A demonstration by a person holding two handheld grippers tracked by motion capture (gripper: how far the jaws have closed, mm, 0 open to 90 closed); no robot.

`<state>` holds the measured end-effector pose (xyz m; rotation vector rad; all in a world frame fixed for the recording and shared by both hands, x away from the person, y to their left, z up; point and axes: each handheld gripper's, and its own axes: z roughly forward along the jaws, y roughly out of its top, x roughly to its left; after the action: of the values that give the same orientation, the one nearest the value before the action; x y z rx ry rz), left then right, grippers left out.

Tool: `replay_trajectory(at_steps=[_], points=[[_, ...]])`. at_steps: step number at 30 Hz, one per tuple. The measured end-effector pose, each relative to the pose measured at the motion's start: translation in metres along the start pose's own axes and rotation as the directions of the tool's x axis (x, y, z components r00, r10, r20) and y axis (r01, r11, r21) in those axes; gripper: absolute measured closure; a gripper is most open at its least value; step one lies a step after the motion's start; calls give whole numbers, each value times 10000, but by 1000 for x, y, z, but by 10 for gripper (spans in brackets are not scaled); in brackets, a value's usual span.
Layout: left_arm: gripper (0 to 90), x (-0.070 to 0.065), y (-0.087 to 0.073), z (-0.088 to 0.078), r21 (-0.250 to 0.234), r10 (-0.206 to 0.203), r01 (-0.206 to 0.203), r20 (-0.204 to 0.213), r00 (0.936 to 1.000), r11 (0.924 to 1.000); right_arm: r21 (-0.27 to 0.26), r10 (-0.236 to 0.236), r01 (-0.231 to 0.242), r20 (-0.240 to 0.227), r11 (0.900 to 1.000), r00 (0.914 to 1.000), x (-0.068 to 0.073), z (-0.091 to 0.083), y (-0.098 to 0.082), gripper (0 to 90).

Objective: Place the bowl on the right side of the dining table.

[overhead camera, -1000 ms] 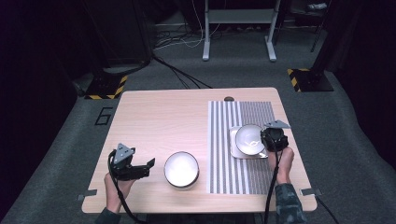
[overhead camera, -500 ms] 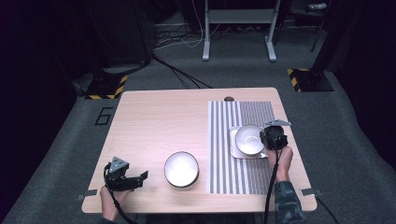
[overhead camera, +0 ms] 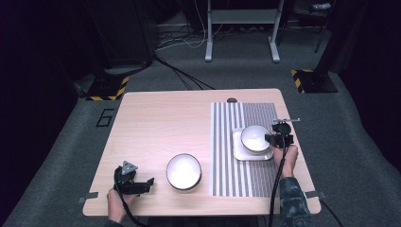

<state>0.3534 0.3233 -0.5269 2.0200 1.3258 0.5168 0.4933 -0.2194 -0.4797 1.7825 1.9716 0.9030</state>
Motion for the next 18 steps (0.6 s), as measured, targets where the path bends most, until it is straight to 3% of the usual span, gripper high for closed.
replay_trajectory(at_steps=[6,18], points=[[65,-2,-3,2,-200,173,-177,-205,9996,9996,205,453,-446,-318,9988,9985,-7,5,1,829],[56,1,-1,4,-188,187,-190,-169,9997,9996,413,318,-300,-438,9987,9985,4,10,7,830]])
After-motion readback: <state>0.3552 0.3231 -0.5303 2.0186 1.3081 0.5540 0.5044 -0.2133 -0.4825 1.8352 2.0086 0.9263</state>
